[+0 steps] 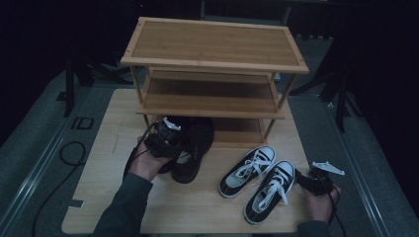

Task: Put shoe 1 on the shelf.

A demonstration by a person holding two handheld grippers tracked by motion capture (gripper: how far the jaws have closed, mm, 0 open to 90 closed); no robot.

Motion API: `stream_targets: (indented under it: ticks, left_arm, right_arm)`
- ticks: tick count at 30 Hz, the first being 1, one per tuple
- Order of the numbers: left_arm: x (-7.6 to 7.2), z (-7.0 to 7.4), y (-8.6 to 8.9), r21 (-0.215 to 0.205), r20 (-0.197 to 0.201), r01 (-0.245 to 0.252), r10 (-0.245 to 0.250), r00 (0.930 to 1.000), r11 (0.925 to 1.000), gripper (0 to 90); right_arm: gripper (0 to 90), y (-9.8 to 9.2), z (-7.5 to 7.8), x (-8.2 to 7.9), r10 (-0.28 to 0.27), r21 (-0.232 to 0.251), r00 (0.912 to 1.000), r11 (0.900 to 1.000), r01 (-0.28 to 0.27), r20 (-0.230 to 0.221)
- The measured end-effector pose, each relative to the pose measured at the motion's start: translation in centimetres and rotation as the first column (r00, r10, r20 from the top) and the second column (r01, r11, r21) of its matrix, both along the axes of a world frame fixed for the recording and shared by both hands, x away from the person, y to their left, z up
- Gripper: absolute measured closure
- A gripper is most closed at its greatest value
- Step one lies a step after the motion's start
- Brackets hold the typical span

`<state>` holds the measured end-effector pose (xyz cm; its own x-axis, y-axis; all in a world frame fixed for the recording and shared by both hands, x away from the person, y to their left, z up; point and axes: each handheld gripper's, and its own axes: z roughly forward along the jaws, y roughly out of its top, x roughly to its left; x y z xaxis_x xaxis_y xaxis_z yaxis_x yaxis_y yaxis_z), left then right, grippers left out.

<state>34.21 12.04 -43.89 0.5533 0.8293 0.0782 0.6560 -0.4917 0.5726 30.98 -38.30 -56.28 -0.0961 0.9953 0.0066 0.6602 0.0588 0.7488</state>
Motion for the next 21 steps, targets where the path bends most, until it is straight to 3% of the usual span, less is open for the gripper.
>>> stream_targets:
  ticks: [5, 15, 21]
  left_arm:
    - [-0.6, 0.0, 0.7, -0.027, 0.010, 0.056, -0.056, 0.9984, 0.9981, 55.3]
    - [-2.4, 0.2, 1.9, -0.049, 0.032, 0.092, -0.091, 0.9954, 0.9945, 62.6]
    - [-3.4, 0.3, 2.2, -0.047, 0.004, 0.123, -0.123, 0.9925, 0.9914, 65.6]
  right_arm:
    - [37.0, 0.0, 0.0, 0.0, -0.002, 0.002, 1.0000, 1.000, 0.002, 0.000]
    - [37.0, 0.0, 0.0, 0.0, -0.002, 0.002, 1.0000, 1.000, 0.002, -0.001]
    - [37.0, 0.0, 0.0, 0.0, -0.003, 0.002, 1.0000, 1.000, 0.003, -0.001]
